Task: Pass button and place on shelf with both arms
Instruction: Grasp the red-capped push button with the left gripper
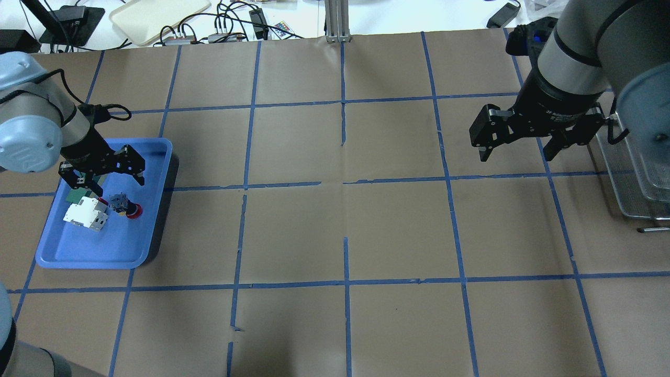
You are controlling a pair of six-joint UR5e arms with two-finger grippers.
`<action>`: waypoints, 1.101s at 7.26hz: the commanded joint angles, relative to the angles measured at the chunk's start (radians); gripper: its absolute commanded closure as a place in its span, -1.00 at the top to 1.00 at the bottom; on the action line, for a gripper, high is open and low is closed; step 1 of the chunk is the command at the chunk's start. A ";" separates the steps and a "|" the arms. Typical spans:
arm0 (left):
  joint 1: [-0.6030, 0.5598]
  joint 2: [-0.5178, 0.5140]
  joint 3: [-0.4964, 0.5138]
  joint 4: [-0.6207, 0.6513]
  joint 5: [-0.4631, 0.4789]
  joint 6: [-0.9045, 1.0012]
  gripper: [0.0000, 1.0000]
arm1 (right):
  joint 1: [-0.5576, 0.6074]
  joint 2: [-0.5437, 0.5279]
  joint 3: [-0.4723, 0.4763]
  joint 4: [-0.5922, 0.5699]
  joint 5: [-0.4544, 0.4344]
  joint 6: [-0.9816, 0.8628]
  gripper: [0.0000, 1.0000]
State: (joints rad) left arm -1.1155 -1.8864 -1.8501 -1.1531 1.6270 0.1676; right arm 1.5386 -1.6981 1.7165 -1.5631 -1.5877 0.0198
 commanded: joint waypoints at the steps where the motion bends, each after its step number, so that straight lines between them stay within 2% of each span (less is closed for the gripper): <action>1: 0.020 0.019 -0.070 0.062 0.001 0.010 0.56 | 0.000 0.000 0.000 0.000 0.000 0.000 1.00; 2: 0.020 0.026 -0.074 0.062 -0.001 0.013 -0.27 | 0.000 0.000 0.000 0.001 0.000 0.000 1.00; 3: 0.020 0.030 -0.077 0.062 -0.001 0.038 -0.99 | 0.000 0.002 0.000 0.000 0.000 -0.001 1.00; 6: 0.002 0.052 -0.045 0.049 -0.009 0.071 -1.00 | 0.000 0.003 0.000 0.000 0.002 -0.003 1.00; 7: -0.036 0.078 0.001 -0.036 -0.063 0.052 -1.00 | 0.000 -0.001 0.000 0.014 -0.001 -0.001 1.00; 8: -0.097 0.093 0.055 -0.139 -0.129 -0.058 -1.00 | -0.003 -0.002 -0.002 -0.001 0.000 0.000 1.00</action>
State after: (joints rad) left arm -1.1530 -1.8152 -1.8531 -1.1870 1.5650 0.1956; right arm 1.5376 -1.6982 1.7161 -1.5575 -1.5876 0.0184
